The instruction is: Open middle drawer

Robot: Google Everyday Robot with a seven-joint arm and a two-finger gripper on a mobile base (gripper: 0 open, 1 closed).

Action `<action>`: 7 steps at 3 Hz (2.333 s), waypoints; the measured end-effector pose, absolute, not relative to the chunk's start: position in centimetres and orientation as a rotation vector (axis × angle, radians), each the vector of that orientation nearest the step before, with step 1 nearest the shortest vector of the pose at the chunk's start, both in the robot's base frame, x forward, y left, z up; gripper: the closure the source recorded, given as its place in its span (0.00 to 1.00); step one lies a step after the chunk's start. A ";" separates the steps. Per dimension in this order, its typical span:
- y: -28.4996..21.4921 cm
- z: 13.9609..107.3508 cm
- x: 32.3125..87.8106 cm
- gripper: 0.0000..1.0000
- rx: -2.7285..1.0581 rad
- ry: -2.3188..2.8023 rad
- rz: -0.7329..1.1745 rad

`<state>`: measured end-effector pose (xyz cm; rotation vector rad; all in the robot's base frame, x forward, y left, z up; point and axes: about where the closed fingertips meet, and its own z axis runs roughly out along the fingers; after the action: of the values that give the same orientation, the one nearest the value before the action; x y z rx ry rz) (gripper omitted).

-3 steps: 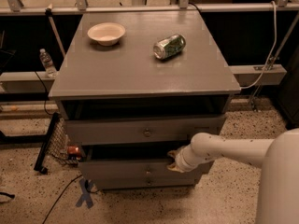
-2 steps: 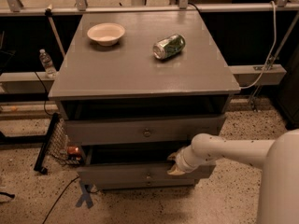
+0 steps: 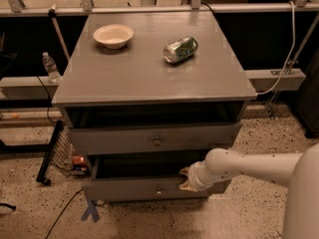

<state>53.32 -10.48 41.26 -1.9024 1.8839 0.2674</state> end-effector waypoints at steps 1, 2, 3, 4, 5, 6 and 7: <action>-10.9 41.5 50.6 1.00 -1.882 1.914 0.264; -10.9 41.4 50.4 1.00 -1.891 1.915 0.267; -11.2 40.9 47.9 1.00 -1.895 1.923 0.279; -11.6 40.6 45.3 1.00 -1.881 1.928 0.281; -11.6 40.8 45.3 1.00 -1.881 1.928 0.281; -11.9 40.4 42.7 1.00 -1.857 1.939 0.280; -11.9 40.4 42.6 1.00 -1.855 1.940 0.280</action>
Offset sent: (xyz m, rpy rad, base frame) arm -0.1748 -0.0314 0.0234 -0.0302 0.0490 -0.1692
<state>42.61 -11.94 40.37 -1.8551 1.9397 0.2802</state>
